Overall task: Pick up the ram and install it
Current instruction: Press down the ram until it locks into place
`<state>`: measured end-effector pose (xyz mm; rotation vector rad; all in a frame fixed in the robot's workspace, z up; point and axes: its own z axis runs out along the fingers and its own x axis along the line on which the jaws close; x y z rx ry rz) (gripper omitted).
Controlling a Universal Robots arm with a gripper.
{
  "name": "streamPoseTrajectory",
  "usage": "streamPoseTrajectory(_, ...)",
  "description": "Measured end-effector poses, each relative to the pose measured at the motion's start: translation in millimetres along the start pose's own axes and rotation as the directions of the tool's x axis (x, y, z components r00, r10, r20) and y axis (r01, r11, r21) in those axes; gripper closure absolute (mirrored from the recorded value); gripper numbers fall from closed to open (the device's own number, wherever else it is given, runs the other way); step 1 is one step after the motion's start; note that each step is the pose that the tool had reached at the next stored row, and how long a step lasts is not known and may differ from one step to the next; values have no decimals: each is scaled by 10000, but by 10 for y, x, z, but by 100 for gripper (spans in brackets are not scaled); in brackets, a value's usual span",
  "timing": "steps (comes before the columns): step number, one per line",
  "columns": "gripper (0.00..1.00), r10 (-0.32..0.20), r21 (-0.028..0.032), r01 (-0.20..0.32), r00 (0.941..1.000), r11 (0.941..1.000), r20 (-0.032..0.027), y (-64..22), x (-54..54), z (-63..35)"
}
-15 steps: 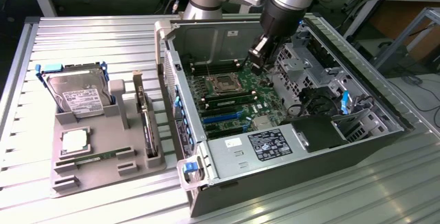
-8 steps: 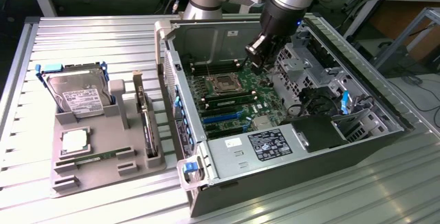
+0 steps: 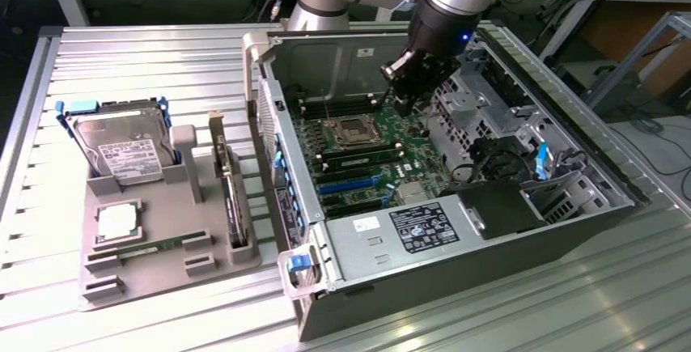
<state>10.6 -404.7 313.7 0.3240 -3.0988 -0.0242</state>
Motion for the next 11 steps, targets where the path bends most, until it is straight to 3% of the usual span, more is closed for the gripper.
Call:
streamPoseTrajectory(3,89,559,-14,-559,9984,9984,10,0,0,-1)
streamPoseTrajectory(5,89,1227,-30,-1227,9924,9924,21,0,0,-1)
streamPoseTrajectory(11,89,1288,-31,-1288,9917,9917,21,0,0,-1)
